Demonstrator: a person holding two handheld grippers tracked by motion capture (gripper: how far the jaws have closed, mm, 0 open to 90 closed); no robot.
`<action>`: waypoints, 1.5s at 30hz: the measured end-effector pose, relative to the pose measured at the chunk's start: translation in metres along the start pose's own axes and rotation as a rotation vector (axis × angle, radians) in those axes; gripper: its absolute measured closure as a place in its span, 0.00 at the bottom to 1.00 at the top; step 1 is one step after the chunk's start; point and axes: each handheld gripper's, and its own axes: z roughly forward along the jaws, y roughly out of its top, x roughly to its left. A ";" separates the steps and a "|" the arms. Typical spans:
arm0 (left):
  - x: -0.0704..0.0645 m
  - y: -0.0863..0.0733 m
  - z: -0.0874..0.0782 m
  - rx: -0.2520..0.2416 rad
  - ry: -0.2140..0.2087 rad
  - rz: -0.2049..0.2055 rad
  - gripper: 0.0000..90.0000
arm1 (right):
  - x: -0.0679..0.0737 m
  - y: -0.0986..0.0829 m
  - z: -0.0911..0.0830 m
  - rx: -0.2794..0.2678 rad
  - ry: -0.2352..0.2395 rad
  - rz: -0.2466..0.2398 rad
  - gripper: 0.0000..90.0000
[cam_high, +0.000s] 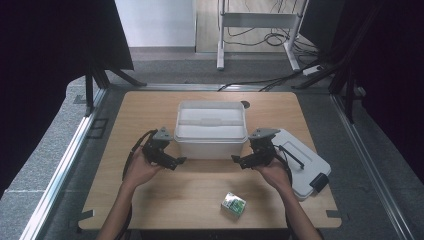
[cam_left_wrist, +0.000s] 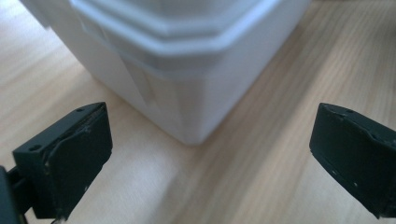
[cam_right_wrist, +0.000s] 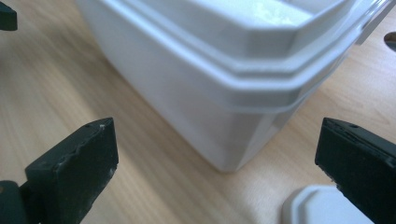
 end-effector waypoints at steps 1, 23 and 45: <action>0.005 0.005 0.003 0.003 -0.004 -0.004 0.00 | -0.003 0.002 0.004 -0.007 0.007 0.005 0.00; -0.018 0.012 0.010 0.039 -0.014 0.020 0.00 | 0.001 0.001 0.005 -0.021 0.050 -0.030 0.03; -0.067 -0.015 -0.015 0.021 -0.036 0.035 0.00 | 0.043 -0.029 -0.032 0.001 0.079 -0.084 0.02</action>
